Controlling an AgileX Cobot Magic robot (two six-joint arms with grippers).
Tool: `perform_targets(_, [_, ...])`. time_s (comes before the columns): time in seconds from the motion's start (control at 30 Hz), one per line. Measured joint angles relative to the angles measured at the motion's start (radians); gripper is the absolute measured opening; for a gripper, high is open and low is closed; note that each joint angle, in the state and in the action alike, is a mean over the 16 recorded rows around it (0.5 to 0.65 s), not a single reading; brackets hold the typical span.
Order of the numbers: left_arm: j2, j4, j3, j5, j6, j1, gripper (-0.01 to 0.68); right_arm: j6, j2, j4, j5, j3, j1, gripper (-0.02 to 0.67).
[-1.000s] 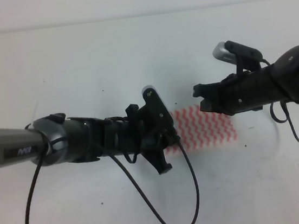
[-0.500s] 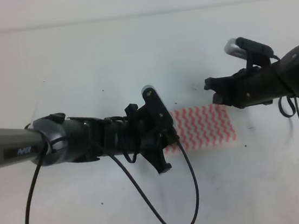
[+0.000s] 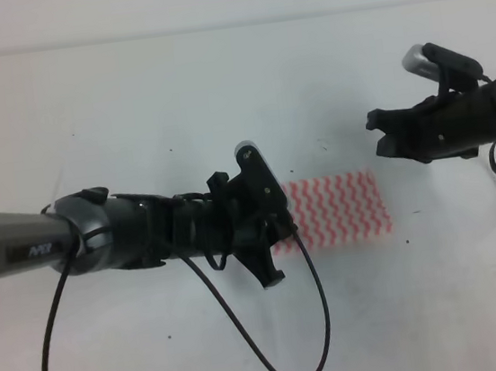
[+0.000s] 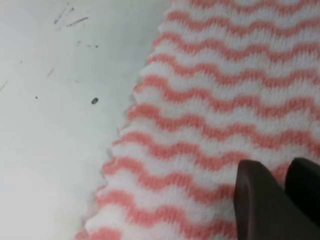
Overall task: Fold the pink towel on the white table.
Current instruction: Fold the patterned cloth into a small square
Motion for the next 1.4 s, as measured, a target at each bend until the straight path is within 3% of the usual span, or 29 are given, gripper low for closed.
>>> perform_targets(0.43, [-0.001,-0.02,0.002,0.002,0.0,0.0,0.126,-0.001,0.005,-0.02,0.16,-0.043,0.001,-0.018])
perform_targets(1.4, [-0.004,0.005,0.0,0.0,0.0,0.0,0.126,0.085,0.06,-0.139,0.112,-0.043,-0.015,-0.018])
